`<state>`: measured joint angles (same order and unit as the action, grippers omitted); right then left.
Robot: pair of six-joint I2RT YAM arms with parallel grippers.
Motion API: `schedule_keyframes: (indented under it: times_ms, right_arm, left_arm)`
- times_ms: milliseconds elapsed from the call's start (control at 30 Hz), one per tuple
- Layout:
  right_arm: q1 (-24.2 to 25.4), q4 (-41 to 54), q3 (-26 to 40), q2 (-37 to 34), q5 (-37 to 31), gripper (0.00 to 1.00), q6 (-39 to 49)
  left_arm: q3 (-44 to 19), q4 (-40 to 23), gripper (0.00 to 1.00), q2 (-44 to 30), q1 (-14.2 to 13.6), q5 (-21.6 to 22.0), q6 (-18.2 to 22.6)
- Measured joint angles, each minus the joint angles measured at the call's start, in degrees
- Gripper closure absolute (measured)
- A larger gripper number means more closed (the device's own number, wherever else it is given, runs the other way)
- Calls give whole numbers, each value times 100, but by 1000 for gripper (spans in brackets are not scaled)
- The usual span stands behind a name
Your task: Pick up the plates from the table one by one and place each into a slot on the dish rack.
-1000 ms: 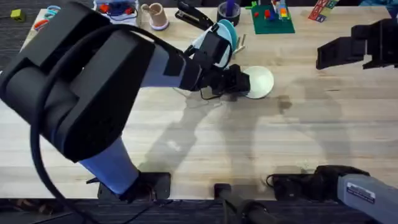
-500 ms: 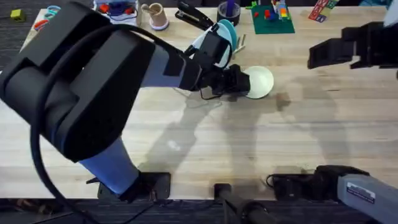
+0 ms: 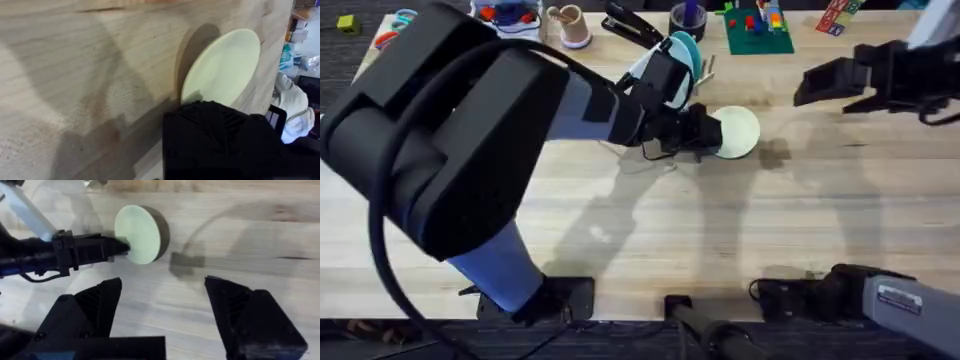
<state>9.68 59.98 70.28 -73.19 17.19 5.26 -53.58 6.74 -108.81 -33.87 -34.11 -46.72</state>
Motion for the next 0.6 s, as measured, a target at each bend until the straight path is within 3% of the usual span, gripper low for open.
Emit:
schedule_keyframes:
  times_ms: [600]
  right_arm:
    - [29,-876,-11,-2182,1218,7,839]
  left_arm:
    - [0,0,959,0,0,-2,0]
